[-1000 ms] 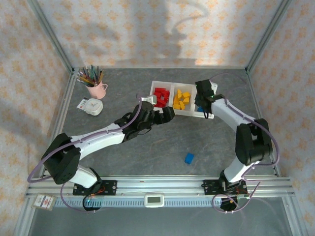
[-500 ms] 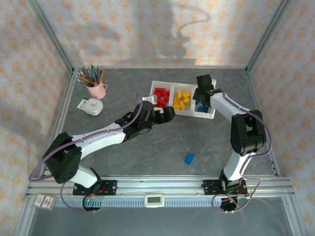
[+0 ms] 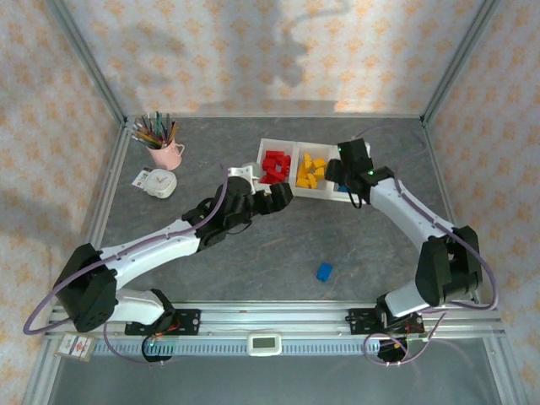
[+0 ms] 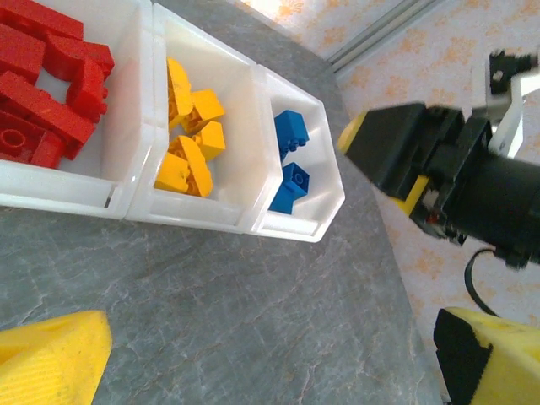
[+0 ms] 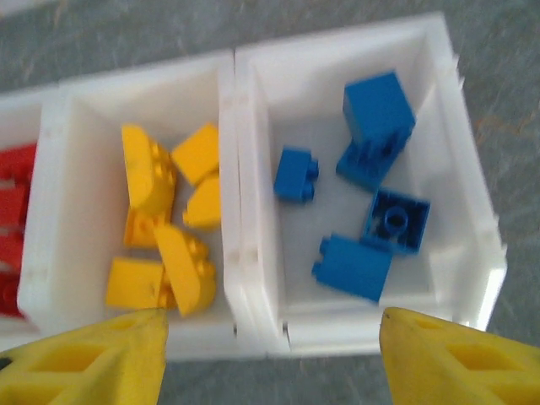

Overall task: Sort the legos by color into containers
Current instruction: Pick up the lego from the bottom-center of the table.

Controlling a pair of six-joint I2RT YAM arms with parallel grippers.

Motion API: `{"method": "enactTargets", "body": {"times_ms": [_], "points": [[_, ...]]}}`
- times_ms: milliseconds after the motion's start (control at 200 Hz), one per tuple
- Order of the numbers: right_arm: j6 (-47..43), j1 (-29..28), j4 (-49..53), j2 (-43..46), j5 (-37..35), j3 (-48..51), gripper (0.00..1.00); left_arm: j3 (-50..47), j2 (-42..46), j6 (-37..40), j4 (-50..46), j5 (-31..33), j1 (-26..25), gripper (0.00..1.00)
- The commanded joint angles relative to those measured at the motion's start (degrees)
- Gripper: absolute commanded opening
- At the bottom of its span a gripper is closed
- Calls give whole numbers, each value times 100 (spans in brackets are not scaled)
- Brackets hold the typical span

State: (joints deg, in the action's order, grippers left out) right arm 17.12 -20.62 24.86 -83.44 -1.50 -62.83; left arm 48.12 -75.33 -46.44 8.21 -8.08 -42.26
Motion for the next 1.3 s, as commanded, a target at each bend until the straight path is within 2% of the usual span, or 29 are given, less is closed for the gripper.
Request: {"method": "enactTargets", "body": {"times_ms": [0,235,531,851,1011,1296], "points": [[217,-302,657,417,-127,377,69,-323,269,83,-214,199,-9,99],[1029,-1235,1289,1116,-353,1175,74,-843,630,185,-215,219,-110,99],[2668,-2650,1528,1535,-299,2144,80,-1266,989,98,-126,380,-436,99],[4213,-3627,1594,1735,-216,2862,84,-1568,1183,-137,-91,416,-565,99],[4257,-3768,946,1610,31,3042,76,-1615,1210,-177,-141,482,-569,99],[4056,-3850,763,1181,-140,2890,59,-1639,1221,-199,-197,535,-577,99]]}}
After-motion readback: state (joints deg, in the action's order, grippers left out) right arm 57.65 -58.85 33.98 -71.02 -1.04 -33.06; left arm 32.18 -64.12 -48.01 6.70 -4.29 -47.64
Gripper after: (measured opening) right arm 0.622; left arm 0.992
